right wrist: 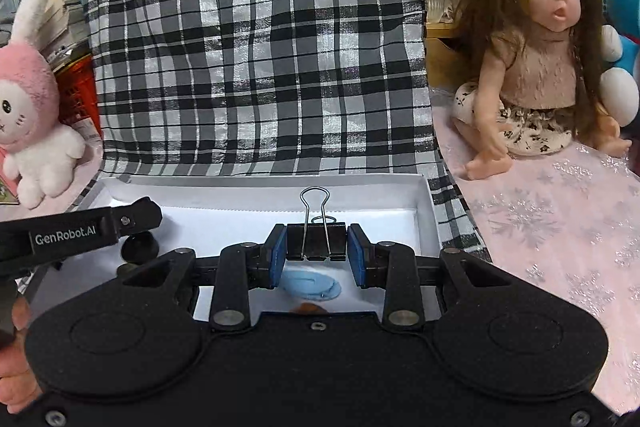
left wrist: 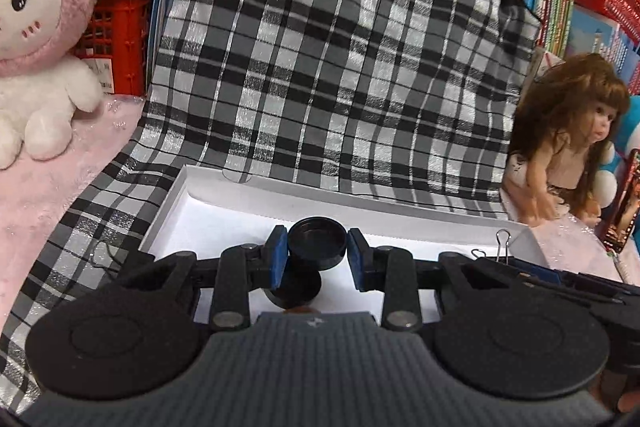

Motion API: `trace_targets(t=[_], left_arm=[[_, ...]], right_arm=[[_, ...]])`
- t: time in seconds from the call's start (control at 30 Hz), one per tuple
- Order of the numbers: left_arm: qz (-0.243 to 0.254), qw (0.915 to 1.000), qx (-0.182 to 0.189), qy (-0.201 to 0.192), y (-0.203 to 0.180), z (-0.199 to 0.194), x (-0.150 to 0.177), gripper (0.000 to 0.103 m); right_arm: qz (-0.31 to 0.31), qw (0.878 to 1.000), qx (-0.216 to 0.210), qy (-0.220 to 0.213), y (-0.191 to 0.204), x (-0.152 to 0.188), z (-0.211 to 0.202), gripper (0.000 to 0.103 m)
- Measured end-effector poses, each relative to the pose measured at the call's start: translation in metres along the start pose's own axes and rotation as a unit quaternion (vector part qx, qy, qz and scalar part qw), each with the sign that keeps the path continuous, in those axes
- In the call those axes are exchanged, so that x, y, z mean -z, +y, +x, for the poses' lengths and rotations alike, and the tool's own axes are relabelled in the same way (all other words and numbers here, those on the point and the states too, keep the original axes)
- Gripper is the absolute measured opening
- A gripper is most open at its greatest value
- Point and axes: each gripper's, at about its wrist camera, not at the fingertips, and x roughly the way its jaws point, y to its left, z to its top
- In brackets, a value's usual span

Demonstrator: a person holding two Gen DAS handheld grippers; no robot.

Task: Organize rigid objects
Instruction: 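Open both tools to drop the lid and binder clip into the box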

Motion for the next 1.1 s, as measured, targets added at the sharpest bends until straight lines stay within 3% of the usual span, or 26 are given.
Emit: trace_targets(t=[0.27, 0.4, 0.5, 0.73, 0.9, 1.1], left_arm=[[0.009, 0.9999, -0.012, 0.008, -0.001, 0.009, 0.003, 0.040], [0.004, 0.9997, -0.018, 0.017, 0.000, 0.012, 0.003, 0.052], [0.000, 0.9996, -0.019, 0.019, 0.001, 0.011, 0.002, 0.052], [0.005, 1.0000, 0.001, 0.007, -0.004, -0.006, 0.000, 0.073], [0.024, 0.9996, -0.002, -0.015, -0.009, -0.030, 0.000, 0.082], [0.038, 0.9978, -0.003, -0.054, -0.004, -0.076, 0.012, 0.090]], right_arm=[[-0.008, 1.000, -0.001, 0.020, 0.004, 0.001, 0.012, 0.032], [-0.008, 0.999, 0.009, 0.039, 0.006, 0.000, 0.017, 0.032], [0.001, 0.999, 0.001, 0.040, 0.004, 0.000, 0.016, 0.033], [0.015, 1.000, -0.017, 0.018, 0.004, -0.005, -0.001, 0.040], [0.017, 1.000, -0.023, -0.003, 0.004, -0.007, -0.026, 0.047], [-0.001, 0.999, 0.006, -0.052, 0.010, 0.012, -0.073, 0.062]])
